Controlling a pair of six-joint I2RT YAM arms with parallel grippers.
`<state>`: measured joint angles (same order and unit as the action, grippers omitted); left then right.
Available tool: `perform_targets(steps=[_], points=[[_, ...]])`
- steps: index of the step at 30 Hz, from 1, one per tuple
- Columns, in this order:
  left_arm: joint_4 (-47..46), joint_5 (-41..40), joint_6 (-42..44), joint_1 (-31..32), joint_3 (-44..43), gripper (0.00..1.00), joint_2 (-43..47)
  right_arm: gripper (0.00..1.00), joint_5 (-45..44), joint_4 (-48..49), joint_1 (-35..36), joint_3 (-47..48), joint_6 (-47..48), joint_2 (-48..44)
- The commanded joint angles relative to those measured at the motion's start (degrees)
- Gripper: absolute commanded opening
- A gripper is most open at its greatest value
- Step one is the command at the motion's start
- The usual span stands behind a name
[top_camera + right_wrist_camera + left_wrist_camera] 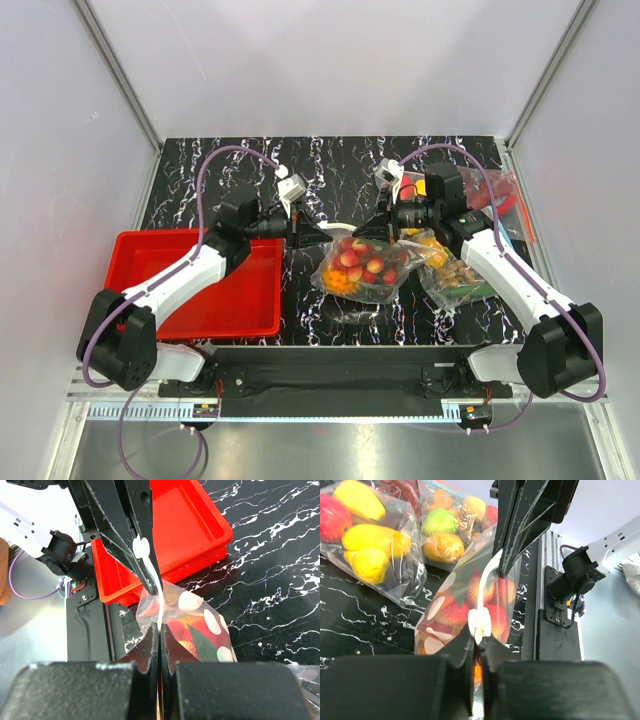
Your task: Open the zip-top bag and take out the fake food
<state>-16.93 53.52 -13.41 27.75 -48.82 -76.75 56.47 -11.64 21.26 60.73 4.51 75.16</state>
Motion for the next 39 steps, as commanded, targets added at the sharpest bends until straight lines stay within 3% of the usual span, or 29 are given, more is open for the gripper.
perform_targets(steps=[1,3,4,8,18,27,33,39], points=[[-1.5,1.6,1.5,0.8,0.3,0.0,0.3,0.01,-0.7,3.7,0.3,1.1,-1.3,-2.6],[-0.9,1.2,2.1,1.0,0.4,0.0,0.8,0.07,-0.7,3.5,0.4,2.5,-1.9,-2.3],[-0.5,1.1,2.3,1.1,0.1,0.0,0.9,0.18,-0.2,4.0,0.3,3.2,-2.6,-2.1],[0.8,1.0,3.0,1.5,-0.9,0.0,0.8,0.43,2.4,6.8,0.5,4.3,-4.2,-1.3],[3.3,0.4,4.4,2.6,-2.9,0.0,0.6,0.59,3.7,10.0,4.7,6.4,-8.1,3.2],[4.7,0.0,5.1,3.0,-3.7,0.0,0.9,0.61,3.5,10.3,7.5,7.5,-8.5,6.7],[5.2,-0.4,5.5,3.2,-4.0,0.0,0.9,0.56,3.1,9.4,8.6,7.7,-8.1,7.3],[5.2,-1.1,5.4,3.2,-3.9,0.0,0.9,0.26,2.4,8.2,8.9,8.1,-7.6,8.2]])
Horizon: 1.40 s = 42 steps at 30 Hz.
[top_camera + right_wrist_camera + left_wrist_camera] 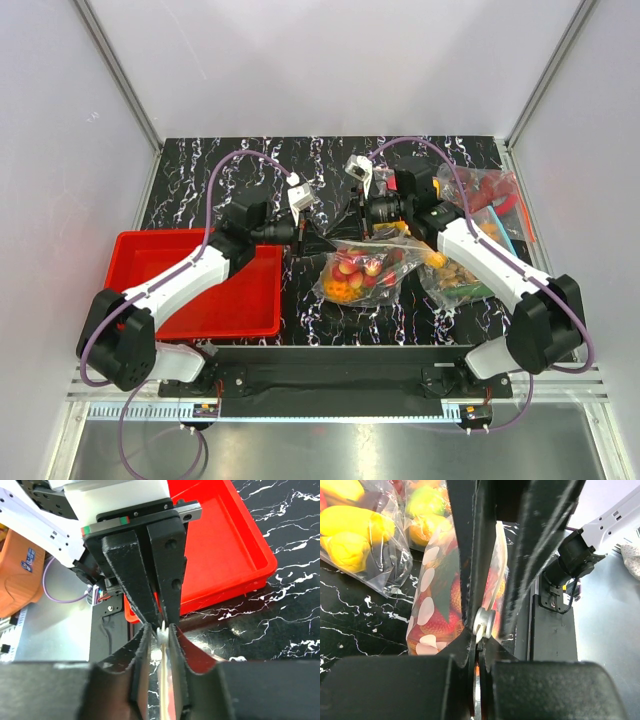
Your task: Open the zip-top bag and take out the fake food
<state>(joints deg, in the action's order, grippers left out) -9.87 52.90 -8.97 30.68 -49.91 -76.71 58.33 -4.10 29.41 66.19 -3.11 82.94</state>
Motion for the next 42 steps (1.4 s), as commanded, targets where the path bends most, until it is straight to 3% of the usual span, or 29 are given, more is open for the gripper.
perform_targets(steps=[1,9,13,30,42], points=[[-2.0,-0.6,0.8,0.3,-2.8,0.0,0.9,0.25,0.5,0.4,0.8,2.7,0.1,0.5],[-2.8,-3.2,0.3,0.3,-2.5,0.0,1.6,0.1,-1.6,-3.2,0.9,3.0,2.6,0.4],[0.3,-8.2,0.6,-0.1,-3.3,0.0,1.6,0.04,-3.0,-4.9,0.9,3.0,2.9,-0.7],[-0.6,-12.7,-1.7,-5.2,-1.5,0.0,4.9,0.01,-8.5,-9.8,0.8,2.2,7.6,-3.7],[-0.2,-22.7,-2.3,-6.6,-5.5,0.0,2.3,0.0,-17.0,-13.4,0.8,1.0,8.8,-8.4]])
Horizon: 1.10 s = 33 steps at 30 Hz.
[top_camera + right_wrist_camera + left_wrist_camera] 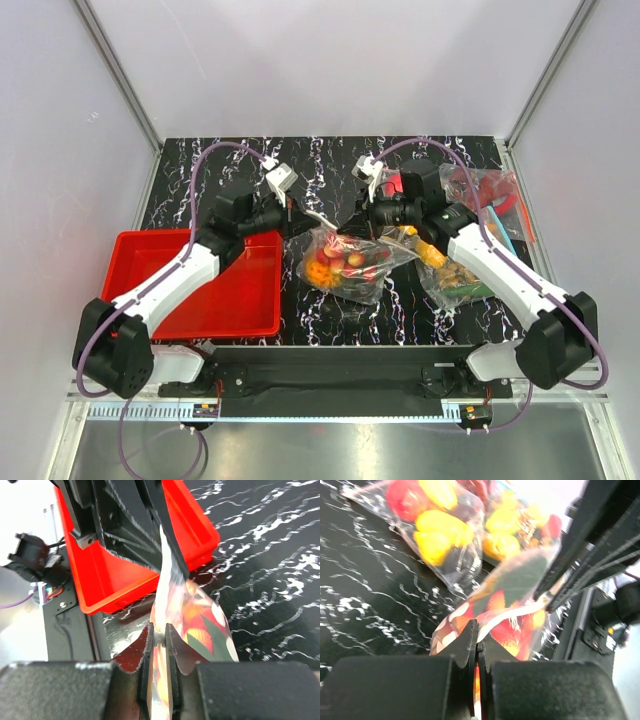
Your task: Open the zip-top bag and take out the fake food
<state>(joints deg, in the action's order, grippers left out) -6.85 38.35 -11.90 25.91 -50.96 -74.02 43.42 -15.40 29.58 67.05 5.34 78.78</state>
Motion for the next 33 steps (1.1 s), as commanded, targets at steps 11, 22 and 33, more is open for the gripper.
perform_targets(steps=[11,22,33], points=[[-6.3,-12.0,-0.8,-3.0,-11.2,0.0,-7.8,0.0,-13.4,-5.5,0.6,-0.8,-1.5,-9.2],[-9.4,-14.4,-1.5,-4.9,-13.1,0.0,-13.3,0.0,-22.3,-10.9,0.6,-0.4,-4.3,-12.5],[-13.5,-12.2,-3.3,-7.4,-12.1,0.0,-15.5,0.02,-25.2,-17.1,0.6,-0.9,-7.0,-15.3]])
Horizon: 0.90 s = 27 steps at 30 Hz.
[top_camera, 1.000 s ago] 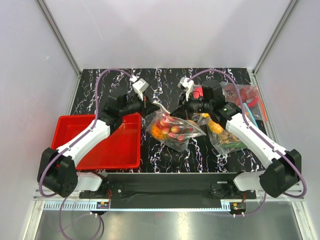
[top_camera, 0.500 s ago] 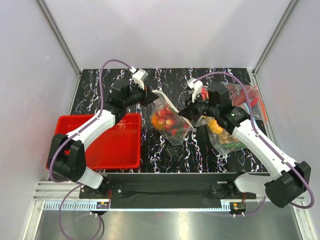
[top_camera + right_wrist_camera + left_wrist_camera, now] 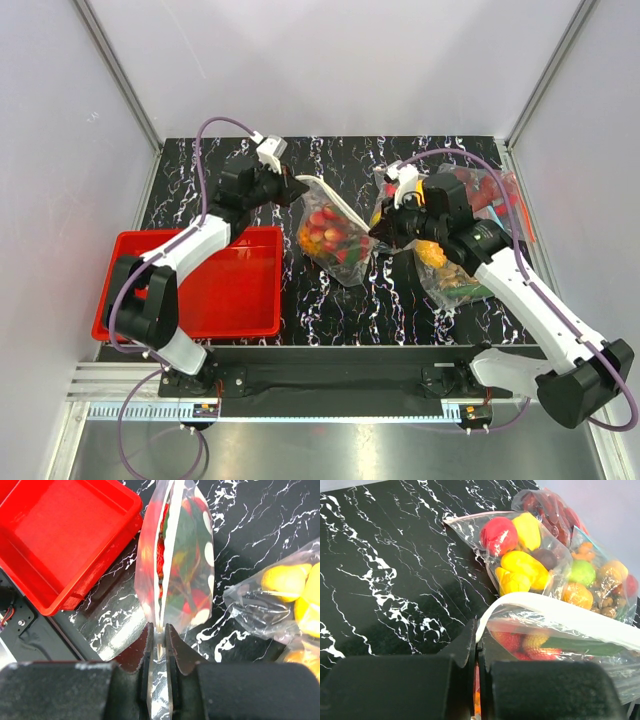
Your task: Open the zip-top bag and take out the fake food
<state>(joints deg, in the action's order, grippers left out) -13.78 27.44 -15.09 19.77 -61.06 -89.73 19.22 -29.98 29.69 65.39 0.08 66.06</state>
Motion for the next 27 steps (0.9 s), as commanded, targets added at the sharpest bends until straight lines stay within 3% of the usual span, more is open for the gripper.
perform_targets(steps=[1,5,9,11,15,27], points=[[-6.5,-0.9,-0.2,-1.4,-2.3,0.0,-0.1,0.03,-0.9,-2.9,0.5,0.8,-1.7,-2.7],[-7.9,3.2,0.1,-1.8,-1.6,0.0,-0.5,0.07,-0.9,-4.3,0.5,1.1,-1.3,-3.3],[-14.1,14.4,0.2,-1.8,0.5,0.0,-0.6,0.28,-0.2,-3.1,0.5,2.4,-1.7,-3.7],[-12.7,18.7,0.9,-1.8,-0.3,0.0,-1.3,0.39,0.3,-3.0,0.5,3.8,-1.7,-3.3],[-19.3,25.8,-1.2,-1.7,2.2,0.0,-1.1,0.51,0.7,-2.6,0.5,7.6,-1.3,-1.6],[-21.6,30.4,-1.1,-1.8,3.4,0.0,-0.3,0.56,-7.4,3.3,0.5,10.6,3.6,8.7]])
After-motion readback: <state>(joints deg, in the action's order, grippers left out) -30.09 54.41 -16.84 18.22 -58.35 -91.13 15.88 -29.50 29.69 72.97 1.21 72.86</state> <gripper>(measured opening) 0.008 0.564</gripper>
